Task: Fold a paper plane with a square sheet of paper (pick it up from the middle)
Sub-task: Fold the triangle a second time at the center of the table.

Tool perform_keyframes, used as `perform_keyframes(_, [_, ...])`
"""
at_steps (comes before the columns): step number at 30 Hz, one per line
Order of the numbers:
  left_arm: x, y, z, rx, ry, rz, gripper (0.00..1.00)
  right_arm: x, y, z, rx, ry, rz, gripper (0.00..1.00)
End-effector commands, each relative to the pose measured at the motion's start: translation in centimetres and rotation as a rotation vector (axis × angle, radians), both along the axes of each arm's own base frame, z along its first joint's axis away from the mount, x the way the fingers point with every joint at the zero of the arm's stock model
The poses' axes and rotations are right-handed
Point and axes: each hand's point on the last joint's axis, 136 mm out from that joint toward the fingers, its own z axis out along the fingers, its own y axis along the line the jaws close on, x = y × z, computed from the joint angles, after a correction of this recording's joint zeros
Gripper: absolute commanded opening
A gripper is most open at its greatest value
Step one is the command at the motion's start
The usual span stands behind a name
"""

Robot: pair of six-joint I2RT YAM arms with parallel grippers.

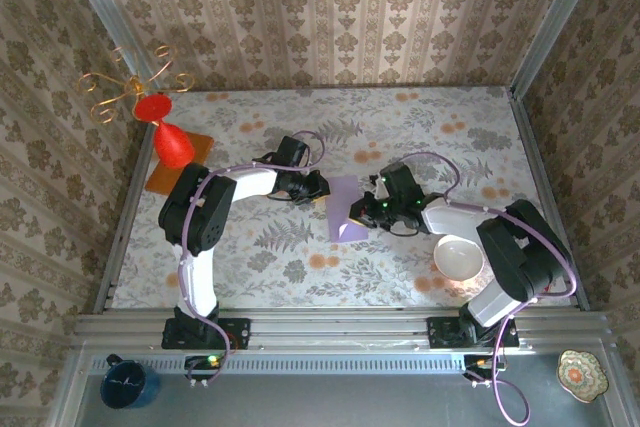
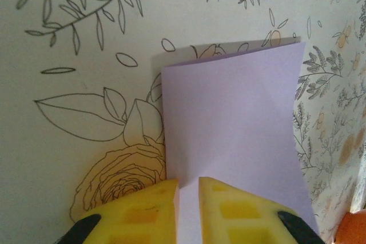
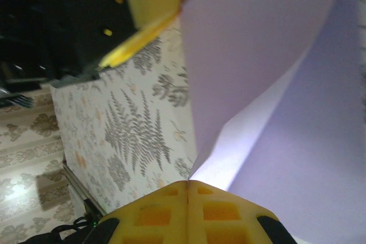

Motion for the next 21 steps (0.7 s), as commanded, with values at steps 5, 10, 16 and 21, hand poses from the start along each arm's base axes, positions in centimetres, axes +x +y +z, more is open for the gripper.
perform_keyframes(5, [-1.0,0.6,-1.3,0.038,0.024,-0.017,0.14,1.5,2.0,0.0,0.015,-0.033,0.033,0.0])
perform_keyframes(10, [-1.1,0.6,-1.3,0.04,0.027,-0.019,0.13,2.1,2.0,-1.4,-0.012,-0.014,-0.002,0.0])
perform_keyframes(16, [-1.1,0.6,-1.3,0.044,0.028,-0.018,0.12,2.2,1.4,-3.0,-0.054,0.014,-0.038,0.0])
perform_keyframes(21, [-1.1,0.7,-1.4,0.048,0.031,-0.015,0.12,2.4,0.8,-3.6,-0.09,0.017,-0.067,0.0])
